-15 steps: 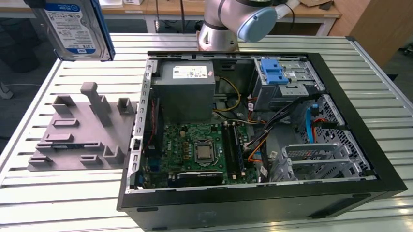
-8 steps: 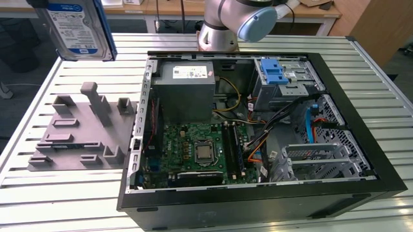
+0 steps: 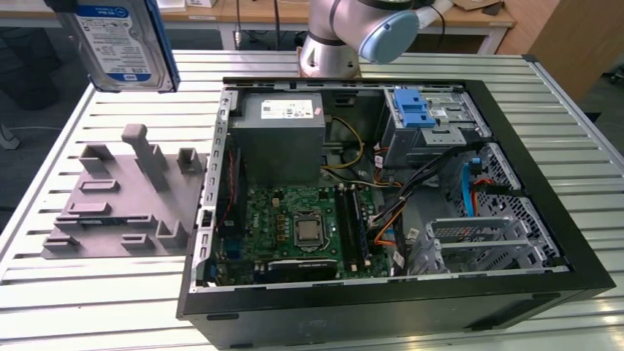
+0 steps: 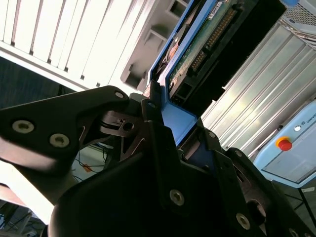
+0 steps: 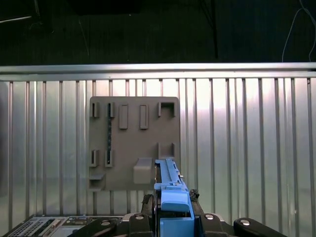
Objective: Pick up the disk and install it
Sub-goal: 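Pick up the disk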
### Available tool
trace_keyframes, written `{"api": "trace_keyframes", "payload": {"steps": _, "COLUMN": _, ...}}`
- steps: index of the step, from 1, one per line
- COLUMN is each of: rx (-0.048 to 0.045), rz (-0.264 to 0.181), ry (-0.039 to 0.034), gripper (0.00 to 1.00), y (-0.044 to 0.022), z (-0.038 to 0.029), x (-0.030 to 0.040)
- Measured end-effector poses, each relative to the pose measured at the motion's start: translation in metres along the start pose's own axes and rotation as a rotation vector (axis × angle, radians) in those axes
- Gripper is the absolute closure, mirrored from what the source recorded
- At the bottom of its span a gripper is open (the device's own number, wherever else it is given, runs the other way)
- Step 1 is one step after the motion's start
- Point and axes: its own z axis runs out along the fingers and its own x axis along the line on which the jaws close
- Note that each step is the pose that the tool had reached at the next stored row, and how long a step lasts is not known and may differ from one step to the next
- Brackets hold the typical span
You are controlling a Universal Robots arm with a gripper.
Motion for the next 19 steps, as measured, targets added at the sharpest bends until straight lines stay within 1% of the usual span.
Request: {"api": "trace_keyframes", "payload": {"steps": 19, "rx": -0.0001, "rz": 0.000, "ry": 0.0001, "gripper": 0.63, "y": -0.0100, "z": -0.0002, "x": -0.0003}}
